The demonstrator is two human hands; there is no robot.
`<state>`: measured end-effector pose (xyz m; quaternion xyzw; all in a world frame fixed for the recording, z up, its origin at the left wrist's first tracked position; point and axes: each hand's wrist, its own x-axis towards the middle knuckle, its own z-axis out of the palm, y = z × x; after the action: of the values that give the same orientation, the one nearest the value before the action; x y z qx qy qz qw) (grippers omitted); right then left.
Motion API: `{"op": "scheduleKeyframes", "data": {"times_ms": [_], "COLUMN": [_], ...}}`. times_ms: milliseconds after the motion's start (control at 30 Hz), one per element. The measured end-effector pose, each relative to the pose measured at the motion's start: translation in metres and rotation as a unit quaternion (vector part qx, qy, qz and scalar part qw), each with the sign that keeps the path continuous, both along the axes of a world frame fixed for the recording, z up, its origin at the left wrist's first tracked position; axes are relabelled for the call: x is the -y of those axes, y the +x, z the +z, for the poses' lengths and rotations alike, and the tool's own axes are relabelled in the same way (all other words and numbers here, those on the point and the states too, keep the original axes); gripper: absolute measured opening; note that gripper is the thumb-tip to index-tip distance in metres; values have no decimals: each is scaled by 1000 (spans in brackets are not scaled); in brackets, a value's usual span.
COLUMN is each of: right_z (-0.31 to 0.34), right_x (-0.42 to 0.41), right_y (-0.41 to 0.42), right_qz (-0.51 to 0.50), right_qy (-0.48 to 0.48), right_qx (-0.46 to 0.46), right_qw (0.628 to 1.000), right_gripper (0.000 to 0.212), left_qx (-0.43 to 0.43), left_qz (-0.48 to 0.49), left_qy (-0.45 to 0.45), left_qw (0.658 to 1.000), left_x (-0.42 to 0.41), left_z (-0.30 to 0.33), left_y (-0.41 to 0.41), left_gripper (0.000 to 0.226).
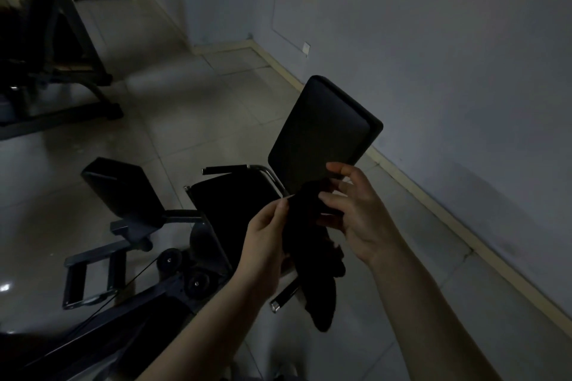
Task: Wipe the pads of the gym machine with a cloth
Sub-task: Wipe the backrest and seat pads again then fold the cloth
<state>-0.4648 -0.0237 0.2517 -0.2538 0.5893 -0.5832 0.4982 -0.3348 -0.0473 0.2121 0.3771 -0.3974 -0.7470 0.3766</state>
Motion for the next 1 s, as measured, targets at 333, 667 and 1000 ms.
{"op": "scheduleKeyframes", "data": {"times_ms": [333, 667, 1000], "right_z": [16, -16, 33], "right_x": [-10, 10, 22], "right_y": [-3, -14, -3], "right_qz": [78, 331, 246], "right_qy": [-4, -3, -172], "right_qx": [-102, -196, -203], "right_qw": [992, 923, 932], "right_gripper": [41, 33, 16], "left_qx": [104, 121, 29], "left_qz": [-68, -90, -18], "left_qy": [-271, -375, -350], "left_qw": [954, 915, 936], "left_x": [6, 35, 50], "left_z": [-4, 29, 46], "left_y": [9, 40, 77], "left_gripper": [44, 41, 42]}}
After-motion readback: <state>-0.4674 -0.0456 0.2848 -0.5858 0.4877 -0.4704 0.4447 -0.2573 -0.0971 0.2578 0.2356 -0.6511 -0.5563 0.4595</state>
